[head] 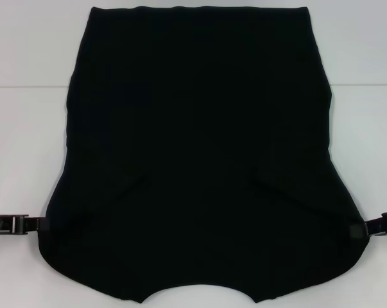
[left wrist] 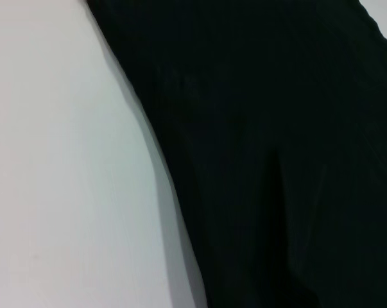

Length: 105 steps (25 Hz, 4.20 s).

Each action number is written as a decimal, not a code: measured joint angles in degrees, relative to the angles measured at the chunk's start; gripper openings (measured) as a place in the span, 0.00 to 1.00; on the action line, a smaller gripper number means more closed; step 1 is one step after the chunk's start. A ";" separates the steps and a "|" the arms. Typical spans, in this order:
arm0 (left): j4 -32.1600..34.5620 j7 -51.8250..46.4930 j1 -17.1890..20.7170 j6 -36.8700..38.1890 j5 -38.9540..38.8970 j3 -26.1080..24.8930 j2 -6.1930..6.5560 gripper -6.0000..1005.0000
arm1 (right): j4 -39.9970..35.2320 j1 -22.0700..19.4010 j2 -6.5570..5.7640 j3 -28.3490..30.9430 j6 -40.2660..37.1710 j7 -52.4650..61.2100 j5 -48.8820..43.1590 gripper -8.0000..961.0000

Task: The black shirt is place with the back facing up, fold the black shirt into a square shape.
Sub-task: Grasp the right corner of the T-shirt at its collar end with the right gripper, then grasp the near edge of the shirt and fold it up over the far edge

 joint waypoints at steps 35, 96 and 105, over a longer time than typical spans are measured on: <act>0.67 -1.85 4.84 19.67 0.44 -1.37 -1.61 0.02 | -5.39 -14.17 -2.32 7.54 -11.62 -9.09 -0.20 0.08; -29.98 25.22 -23.06 -49.25 -30.35 1.03 -0.58 0.02 | 13.29 15.56 7.41 8.18 58.40 -14.52 8.37 0.20; -26.62 25.76 -23.25 -50.13 -30.27 8.74 -1.59 0.38 | 5.61 13.22 9.08 8.33 57.45 -16.29 9.77 0.32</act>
